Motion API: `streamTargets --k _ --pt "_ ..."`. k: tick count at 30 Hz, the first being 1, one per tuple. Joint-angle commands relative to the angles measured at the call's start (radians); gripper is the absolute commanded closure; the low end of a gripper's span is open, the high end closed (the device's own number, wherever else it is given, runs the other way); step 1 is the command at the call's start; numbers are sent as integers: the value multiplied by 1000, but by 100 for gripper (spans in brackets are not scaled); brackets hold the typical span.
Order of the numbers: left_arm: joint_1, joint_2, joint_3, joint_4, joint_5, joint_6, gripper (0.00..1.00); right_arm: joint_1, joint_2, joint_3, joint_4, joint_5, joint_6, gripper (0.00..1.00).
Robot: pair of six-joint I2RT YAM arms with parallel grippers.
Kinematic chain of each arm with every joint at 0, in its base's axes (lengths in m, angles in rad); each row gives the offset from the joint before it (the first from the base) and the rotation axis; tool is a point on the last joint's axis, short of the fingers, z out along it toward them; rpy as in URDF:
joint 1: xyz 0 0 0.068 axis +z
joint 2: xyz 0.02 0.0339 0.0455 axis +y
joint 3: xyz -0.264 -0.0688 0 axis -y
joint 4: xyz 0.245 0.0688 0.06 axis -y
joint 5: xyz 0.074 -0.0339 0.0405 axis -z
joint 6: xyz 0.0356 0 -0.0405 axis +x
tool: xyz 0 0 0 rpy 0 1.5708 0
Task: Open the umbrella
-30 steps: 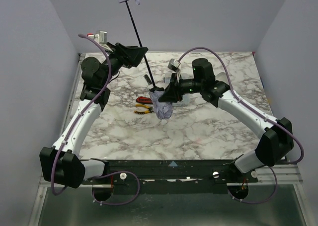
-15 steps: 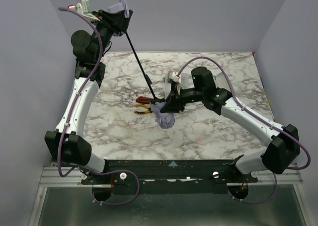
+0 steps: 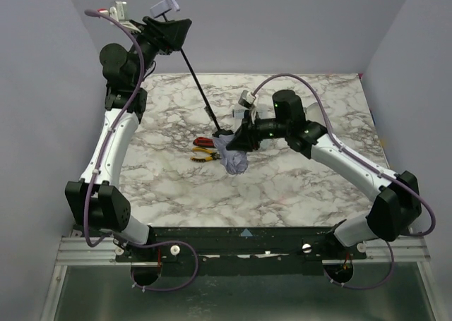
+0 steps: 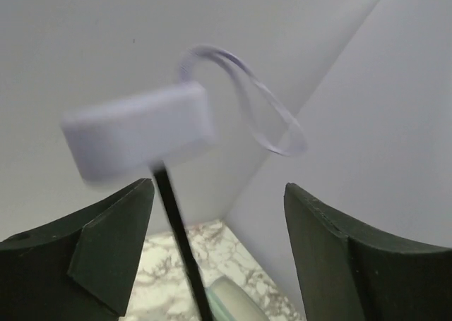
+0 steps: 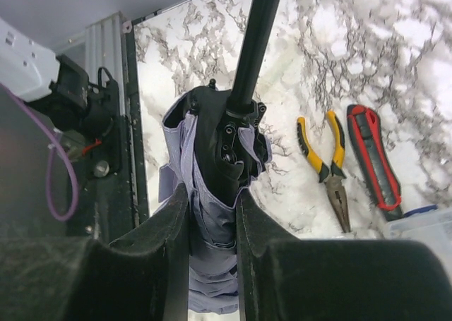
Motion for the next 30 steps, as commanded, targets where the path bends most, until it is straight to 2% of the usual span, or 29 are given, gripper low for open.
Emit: streamTargets --k 1,4,8,13,15,17,21,30 --pt "-21 -101 -181 23 165 3 20 -59 53 102 135 -50 214 100" --pt "-24 -160 -286 -18 216 30 15 -92 74 134 196 -55 275 100" --pt "-24 -228 -386 -75 239 88 14 -122 90 150 250 -64 335 100" --pt "-40 -321 -466 -195 286 216 25 -131 82 159 285 -12 388 100" --pt "-70 -368 -515 -249 300 289 32 -132 74 160 279 53 401 100" --pt "-119 -414 -545 -317 286 399 33 -132 66 161 259 99 402 100" --pt "-229 -461 -546 -467 196 587 35 -132 57 155 247 112 409 100" --pt "-338 -373 -431 -648 45 638 36 -131 24 128 262 59 408 100"
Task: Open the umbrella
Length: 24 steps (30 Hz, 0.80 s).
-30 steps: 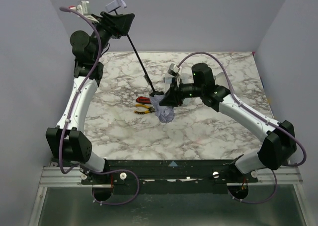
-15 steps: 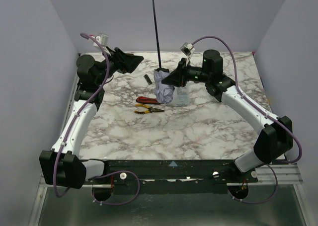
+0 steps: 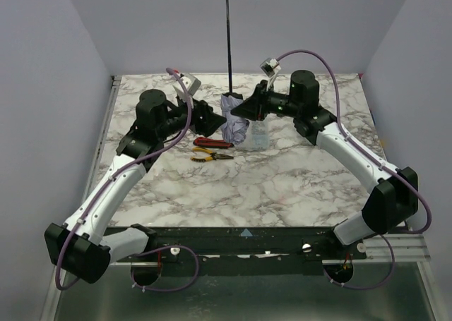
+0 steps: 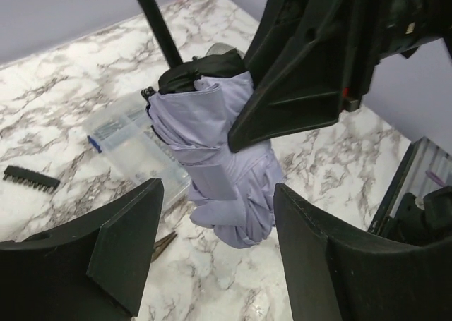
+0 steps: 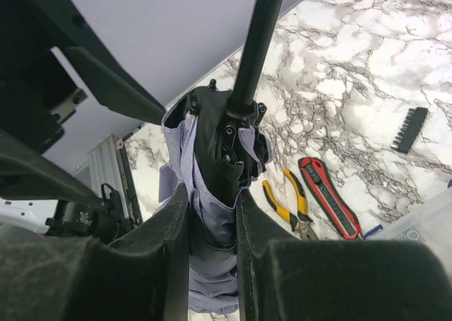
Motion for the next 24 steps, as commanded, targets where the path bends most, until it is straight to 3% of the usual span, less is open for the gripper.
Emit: streamTargets --k 1,7,12,17,20,24 --pt "-40 55 85 -136 -107 55 36 2 -62 4 65 -25 9 100" --pt "-53 69 77 -126 -139 12 40 2 -81 -9 73 -68 2 100" --pt "-51 69 67 -100 -161 -7 66 3 -98 -30 74 -109 -10 100" --pt "-33 52 32 -43 -111 -43 84 3 -114 -47 65 -104 -27 100" --pt "-24 41 9 -13 -92 -59 100 4 -119 -50 69 -109 -28 100" --pt "-8 56 11 -18 -71 -78 100 3 -120 -43 69 -112 -31 100"
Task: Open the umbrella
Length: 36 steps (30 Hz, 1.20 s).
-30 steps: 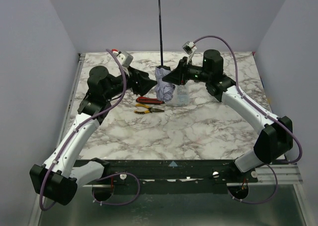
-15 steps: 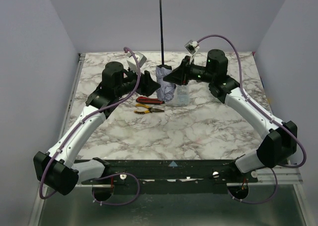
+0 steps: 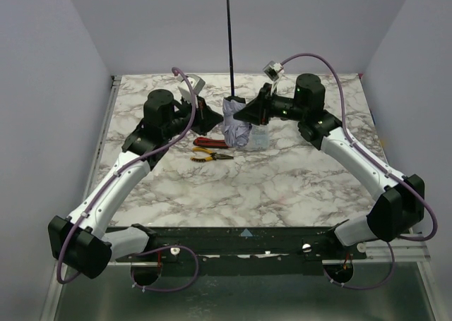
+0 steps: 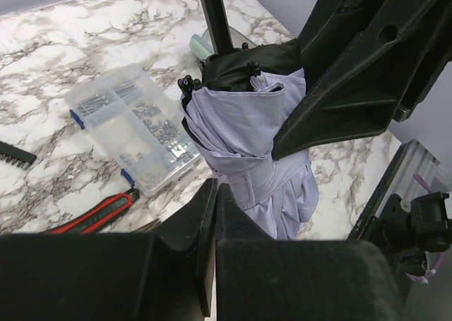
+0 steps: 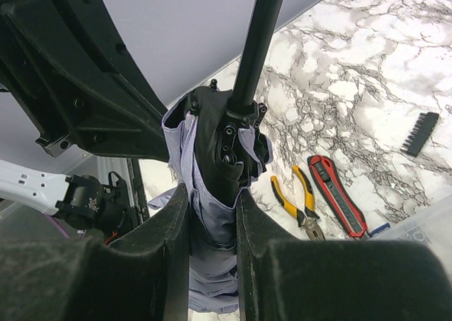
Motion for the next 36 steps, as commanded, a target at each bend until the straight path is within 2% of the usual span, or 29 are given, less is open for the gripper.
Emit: streamTargets --k 1,7,13,15,16,17,18,22,26,30,36 --pt "34 -1 -10 33 2 -32 100 4 -50 14 58 -65 -7 100" --pt "99 58 -4 -56 -107 -10 100 3 -46 43 64 -85 10 100" --pt "153 99 32 -67 -17 4 98 3 -35 62 93 -100 44 100" --pt "181 76 22 -2 70 1 49 3 -31 68 97 -99 44 100" --pt "197 60 16 31 80 -5 37 3 -30 67 96 -95 39 100" --pt "211 41 8 58 85 -7 29 4 -30 65 95 -93 34 100" --pt "233 27 1 100 105 -9 27 2 -29 61 95 -96 28 100" --pt "306 9 40 194 255 -24 24 3 -29 54 90 -101 9 100" --pt "308 46 126 272 394 -111 23 4 -23 49 87 -122 -17 100" --pt "279 113 205 318 390 -242 23 4 -17 45 105 -156 -17 100" --pt "215 202 292 314 348 -336 25 12 -9 55 102 -193 -40 100"
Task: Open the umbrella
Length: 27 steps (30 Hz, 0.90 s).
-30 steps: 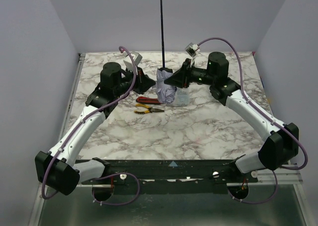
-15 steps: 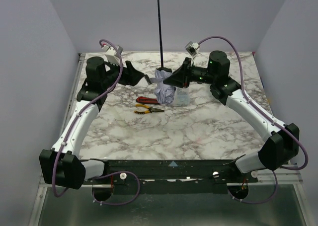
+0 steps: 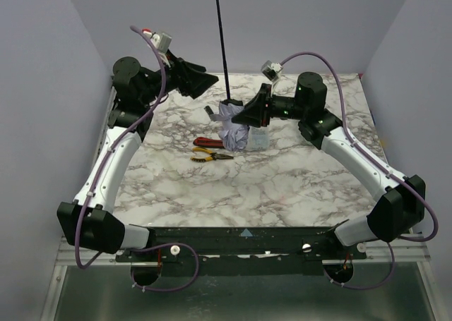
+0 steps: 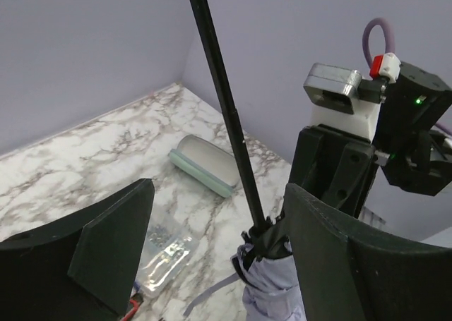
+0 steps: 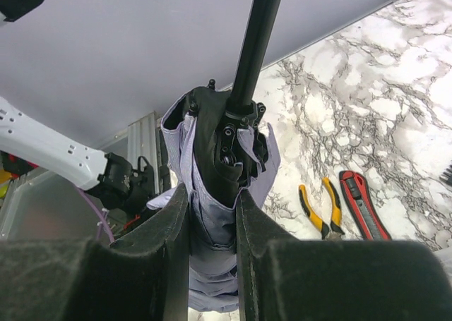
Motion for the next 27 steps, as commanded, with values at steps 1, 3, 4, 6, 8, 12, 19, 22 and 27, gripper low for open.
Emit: streamTargets --k 1,3,4,6,8,12,19,22,27 --pt "-54 75 62 24 16 -128 26 12 -5 41 64 -64 -42 100" --pt "-73 95 71 38 14 -156 26 19 -1 48 54 -69 -58 100" --pt "-81 101 77 32 4 -160 27 22 0 50 54 -69 -64 100" --pt "-97 112 85 34 0 -163 29 29 2 56 42 -68 -80 100" --pt "-112 121 91 35 -2 -161 34 32 3 56 35 -68 -92 100" --pt "-121 128 90 55 8 -172 79 34 4 51 32 -66 -97 100" --pt "-126 93 148 -64 47 52 100 12 -26 40 -59 67 -85 42" --pt "-161 82 212 -289 -20 348 100 -29 -36 85 -151 130 -104 12" --pt "-177 83 256 -445 -56 537 100 -52 -55 135 -244 167 -200 4"
